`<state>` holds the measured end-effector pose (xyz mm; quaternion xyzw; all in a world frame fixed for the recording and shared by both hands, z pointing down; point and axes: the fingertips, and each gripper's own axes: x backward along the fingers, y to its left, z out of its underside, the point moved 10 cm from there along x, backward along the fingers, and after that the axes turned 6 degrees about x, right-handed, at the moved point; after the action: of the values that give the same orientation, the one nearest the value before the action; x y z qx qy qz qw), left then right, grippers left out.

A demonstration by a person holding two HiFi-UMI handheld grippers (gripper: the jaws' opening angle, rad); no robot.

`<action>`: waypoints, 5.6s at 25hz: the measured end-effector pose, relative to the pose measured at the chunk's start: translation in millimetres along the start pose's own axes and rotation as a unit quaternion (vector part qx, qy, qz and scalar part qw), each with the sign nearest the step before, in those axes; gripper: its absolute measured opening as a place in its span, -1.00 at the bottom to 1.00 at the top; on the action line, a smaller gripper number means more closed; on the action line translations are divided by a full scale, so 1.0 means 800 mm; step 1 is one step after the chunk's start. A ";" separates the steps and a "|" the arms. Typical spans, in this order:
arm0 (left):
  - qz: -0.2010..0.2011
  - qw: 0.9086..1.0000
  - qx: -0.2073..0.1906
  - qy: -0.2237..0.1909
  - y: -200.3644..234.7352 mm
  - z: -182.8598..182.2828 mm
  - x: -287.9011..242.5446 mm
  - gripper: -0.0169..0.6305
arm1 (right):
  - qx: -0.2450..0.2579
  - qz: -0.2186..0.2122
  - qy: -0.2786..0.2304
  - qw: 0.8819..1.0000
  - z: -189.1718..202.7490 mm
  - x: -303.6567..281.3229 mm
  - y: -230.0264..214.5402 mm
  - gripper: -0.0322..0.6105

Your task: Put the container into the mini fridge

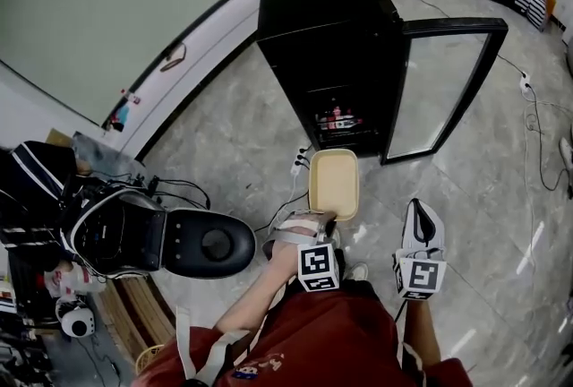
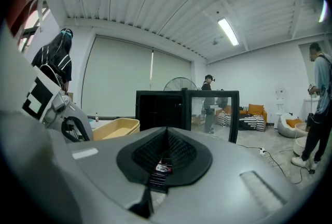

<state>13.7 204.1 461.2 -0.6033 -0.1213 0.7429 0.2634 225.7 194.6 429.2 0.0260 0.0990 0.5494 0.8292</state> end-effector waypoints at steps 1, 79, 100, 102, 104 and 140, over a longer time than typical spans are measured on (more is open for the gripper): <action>0.002 1.000 -0.001 0.000 0.003 -0.001 -0.005 -0.83 | -0.002 0.001 0.001 1.000 0.001 -0.004 -0.002 -0.90; 0.045 0.996 -0.070 -0.026 0.415 -0.021 -0.517 -0.84 | 0.011 0.066 0.080 0.994 0.023 -0.356 -0.055 -0.90; -0.029 0.997 -0.075 -0.010 0.461 -0.039 -0.554 -0.69 | 0.014 0.066 0.098 0.993 0.024 -0.361 -0.056 -0.90; -0.044 0.996 -0.077 -0.010 0.463 -0.040 -0.554 -0.66 | 0.018 0.064 0.101 0.993 0.026 -0.360 -0.056 -0.90; -0.063 0.996 -0.068 -0.016 0.465 -0.041 -0.552 -0.46 | 0.020 0.064 0.101 0.993 0.026 -0.360 -0.057 -0.90; -0.052 0.996 -0.042 -0.060 0.374 0.022 -0.423 -0.42 | 0.031 0.056 0.089 0.994 0.018 -0.359 -0.037 -0.90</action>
<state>-31.6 -224.7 598.1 -0.5611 -0.1992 0.7572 0.2687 147.5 -79.1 477.7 0.0081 0.1878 0.5921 0.7837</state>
